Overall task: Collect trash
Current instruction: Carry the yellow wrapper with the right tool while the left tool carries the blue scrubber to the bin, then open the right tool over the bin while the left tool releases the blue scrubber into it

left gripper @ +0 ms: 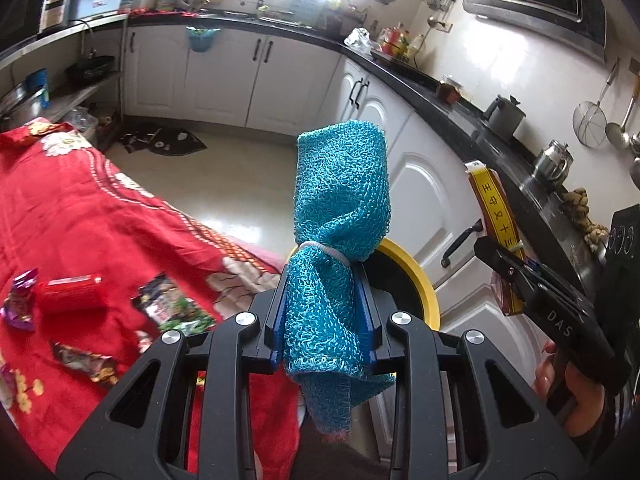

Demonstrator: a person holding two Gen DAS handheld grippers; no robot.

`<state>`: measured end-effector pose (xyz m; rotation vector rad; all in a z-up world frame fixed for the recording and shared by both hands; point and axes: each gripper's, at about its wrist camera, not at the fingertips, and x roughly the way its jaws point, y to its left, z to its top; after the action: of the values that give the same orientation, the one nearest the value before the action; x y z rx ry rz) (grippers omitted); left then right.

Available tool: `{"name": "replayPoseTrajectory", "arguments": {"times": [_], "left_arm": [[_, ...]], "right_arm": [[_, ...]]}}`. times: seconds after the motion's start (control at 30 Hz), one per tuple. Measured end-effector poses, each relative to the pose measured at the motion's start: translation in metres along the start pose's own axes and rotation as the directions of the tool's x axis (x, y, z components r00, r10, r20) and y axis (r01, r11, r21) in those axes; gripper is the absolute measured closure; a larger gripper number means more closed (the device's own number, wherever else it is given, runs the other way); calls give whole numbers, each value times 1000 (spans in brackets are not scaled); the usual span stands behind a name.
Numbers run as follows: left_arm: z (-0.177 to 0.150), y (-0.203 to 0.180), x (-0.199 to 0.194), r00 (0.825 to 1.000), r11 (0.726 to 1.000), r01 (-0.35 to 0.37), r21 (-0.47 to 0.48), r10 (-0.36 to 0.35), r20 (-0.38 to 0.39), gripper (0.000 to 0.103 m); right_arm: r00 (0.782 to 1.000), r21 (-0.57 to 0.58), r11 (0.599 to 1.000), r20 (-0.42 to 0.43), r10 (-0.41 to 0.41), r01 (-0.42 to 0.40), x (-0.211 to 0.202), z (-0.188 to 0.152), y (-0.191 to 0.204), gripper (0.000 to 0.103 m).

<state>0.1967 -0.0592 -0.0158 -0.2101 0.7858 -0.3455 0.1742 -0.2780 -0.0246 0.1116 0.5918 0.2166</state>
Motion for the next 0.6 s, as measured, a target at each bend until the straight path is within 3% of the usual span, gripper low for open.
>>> {"name": "replayPoseTrajectory", "arguments": {"times": [0.6], "left_arm": [[0, -15, 69, 996, 999, 28, 30, -26, -87, 80]], "right_arm": [[993, 17, 997, -90, -75, 77, 42, -11, -33, 69]]}}
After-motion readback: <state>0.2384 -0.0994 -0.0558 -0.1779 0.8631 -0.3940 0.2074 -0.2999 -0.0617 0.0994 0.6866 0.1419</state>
